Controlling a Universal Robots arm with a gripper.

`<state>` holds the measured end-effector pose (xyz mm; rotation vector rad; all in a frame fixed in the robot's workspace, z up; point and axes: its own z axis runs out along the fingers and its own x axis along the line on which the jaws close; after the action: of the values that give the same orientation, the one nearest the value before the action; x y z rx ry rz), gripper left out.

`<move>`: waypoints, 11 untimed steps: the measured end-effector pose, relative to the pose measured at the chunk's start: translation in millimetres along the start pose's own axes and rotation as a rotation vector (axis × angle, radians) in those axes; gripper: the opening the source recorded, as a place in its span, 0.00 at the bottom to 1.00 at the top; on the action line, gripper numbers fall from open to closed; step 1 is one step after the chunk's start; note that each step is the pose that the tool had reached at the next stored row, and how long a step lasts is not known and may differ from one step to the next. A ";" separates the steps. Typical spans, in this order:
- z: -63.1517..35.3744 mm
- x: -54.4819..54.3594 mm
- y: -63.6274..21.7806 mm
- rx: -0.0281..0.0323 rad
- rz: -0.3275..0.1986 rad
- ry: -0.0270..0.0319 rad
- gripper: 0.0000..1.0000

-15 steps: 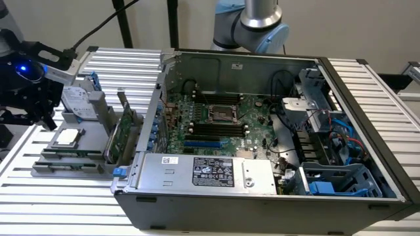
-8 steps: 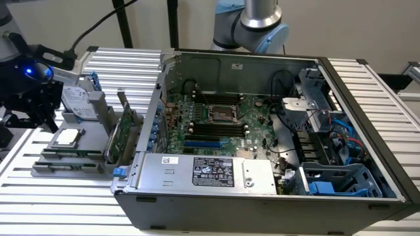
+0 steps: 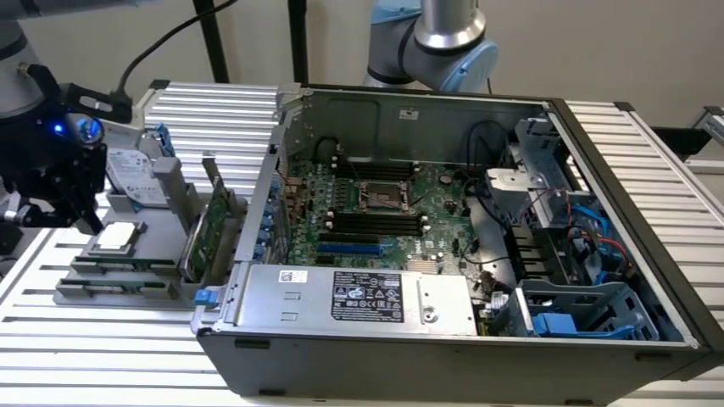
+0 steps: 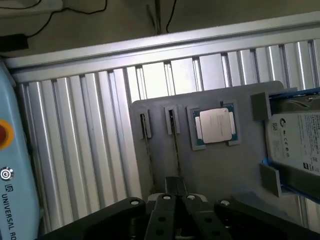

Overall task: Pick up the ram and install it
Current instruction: 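Pick up the ram and move it above insertion slot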

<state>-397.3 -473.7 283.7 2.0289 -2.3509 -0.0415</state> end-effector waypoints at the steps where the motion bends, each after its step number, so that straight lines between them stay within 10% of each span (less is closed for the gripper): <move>1: 1.1 0.6 -0.1 0.0001 -0.008 0.0004 0.00; 11: 11.3 11.8 -2.3 0.0007 -0.061 0.0026 0.00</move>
<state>-397.3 -485.7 272.5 2.0990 -2.2877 -0.0396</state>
